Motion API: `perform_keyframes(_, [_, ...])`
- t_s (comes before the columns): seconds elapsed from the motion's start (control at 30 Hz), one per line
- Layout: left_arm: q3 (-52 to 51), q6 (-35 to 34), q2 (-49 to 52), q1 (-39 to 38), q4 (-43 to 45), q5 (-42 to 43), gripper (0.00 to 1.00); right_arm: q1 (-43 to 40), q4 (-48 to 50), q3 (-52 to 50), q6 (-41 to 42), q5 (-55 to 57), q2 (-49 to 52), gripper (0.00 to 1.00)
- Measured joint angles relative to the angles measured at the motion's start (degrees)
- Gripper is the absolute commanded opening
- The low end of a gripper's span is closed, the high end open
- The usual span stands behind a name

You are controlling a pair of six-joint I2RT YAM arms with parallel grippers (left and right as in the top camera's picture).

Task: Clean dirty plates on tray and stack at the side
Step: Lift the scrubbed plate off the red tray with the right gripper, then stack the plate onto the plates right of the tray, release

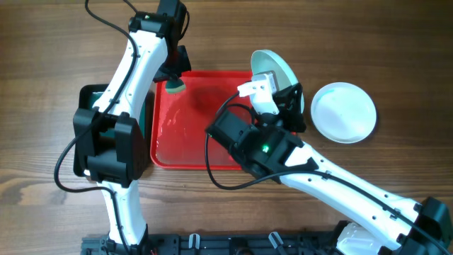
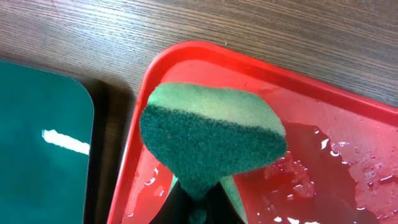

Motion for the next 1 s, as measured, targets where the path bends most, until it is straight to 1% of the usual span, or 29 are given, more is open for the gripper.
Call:
perform_keyframes(0.13, [0.0, 0.0, 0.0, 0.0, 0.04, 0.0, 0.04, -0.02, 5.35, 0.0, -5.77, 1.95, 0.0, 0.04])
perform_keyframes(0.27, [0.0, 0.0, 0.0, 0.0, 0.0, 0.0, 0.04, -0.02, 8.2, 0.0, -8.98, 2.36, 0.0, 0.04])
perform_keyframes(0.4, [0.0, 0.0, 0.0, 0.0, 0.0, 0.0, 0.04, -0.02, 8.92, 0.0, -9.49, 2.19, 0.0, 0.04])
perform_keyframes(0.5, [0.0, 0.0, 0.0, 0.0, 0.0, 0.02, 0.04, -0.02, 8.7, 0.0, -9.14, -1.97, -0.02, 0.04])
perform_keyframes(0.53, [0.0, 0.0, 0.0, 0.0, 0.0, 0.02, 0.04, -0.02, 7.98, 0.0, -8.39, -4.72, -0.02, 0.04])
perform_keyframes(0.57, [0.0, 0.0, 0.0, 0.0, 0.0, 0.0, 0.04, -0.02, 6.38, 0.0, -6.54, -10.1, -0.02, 0.04])
perform_keyframes(0.63, [0.0, 0.0, 0.0, 0.0, -0.31, 0.02, 0.04, -1.2, 0.66, 0.09, -0.13, -25.53, -0.11, 0.05])
perform_keyframes(0.67, [0.0, 0.0, 0.0, 0.0, -0.66, 0.02, 0.04, -3.17, -0.87, 0.04, 2.86, -33.07, -0.13, 0.04])
perform_keyframes(0.7, [0.0, 0.0, 0.0, 0.0, -0.66, 0.02, 0.04, -5.11, -0.98, 0.04, 4.5, -38.1, -0.13, 0.04])
perform_keyframes(0.73, [0.0, 0.0, 0.0, 0.0, -0.68, 0.02, 0.04, -8.13, -1.01, 0.04, 6.25, -47.91, -0.22, 0.04])
perform_keyframes(0.83, [0.0, 0.0, 0.0, 0.0, -0.66, 0.0, 0.04, -19.47, 1.49, 0.02, 5.95, -61.96, -0.22, 0.04])
perform_keyframes(0.9, [-0.04, 0.0, 0.0, 0.0, -0.7, 0.02, 0.04, -28.09, 2.1, 0.02, 4.81, -69.79, -0.22, 0.04])
perform_keyframes(1.0, [-2.6, 0.0, 0.0, 0.0, 1.09, 0.02, 0.04, -44.89, 2.25, 0.02, 2.97, -79.6, -0.22, 0.04])
